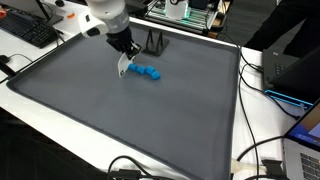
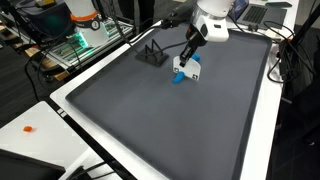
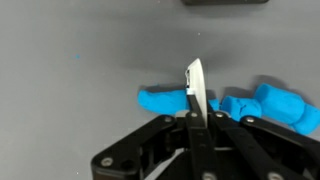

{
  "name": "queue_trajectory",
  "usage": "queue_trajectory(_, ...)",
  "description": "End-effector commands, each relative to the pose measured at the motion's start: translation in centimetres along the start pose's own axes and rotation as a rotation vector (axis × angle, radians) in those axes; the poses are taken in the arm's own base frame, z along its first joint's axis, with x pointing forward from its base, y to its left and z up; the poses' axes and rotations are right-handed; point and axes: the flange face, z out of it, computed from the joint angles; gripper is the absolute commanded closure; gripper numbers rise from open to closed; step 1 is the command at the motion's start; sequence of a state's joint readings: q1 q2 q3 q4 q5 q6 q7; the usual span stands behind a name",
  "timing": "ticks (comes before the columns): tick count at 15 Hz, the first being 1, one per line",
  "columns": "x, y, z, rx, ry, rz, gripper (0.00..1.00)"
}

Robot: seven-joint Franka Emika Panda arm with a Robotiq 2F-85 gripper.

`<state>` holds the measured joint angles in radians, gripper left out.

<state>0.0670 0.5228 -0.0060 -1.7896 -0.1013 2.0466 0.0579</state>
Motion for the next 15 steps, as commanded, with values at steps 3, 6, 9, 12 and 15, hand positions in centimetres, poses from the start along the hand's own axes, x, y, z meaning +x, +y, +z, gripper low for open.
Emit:
queue_trajectory(3,-1.3,0.0,2.9,0.008,-0.147,-0.007,0.99)
queue_trajectory(6,-1.4,0.1,2.2,0.009,-0.127,0.001,0.99)
queue_trajectory(9,-1.8,0.3,1.2,0.014,-0.116,0.001,0.99)
queue_trajectory(12,-2.6,0.8,0.3,0.029,-0.11,0.017,0.99)
queue_trajectory(15,-3.6,1.3,-0.8,0.065,-0.085,0.05,0.99)
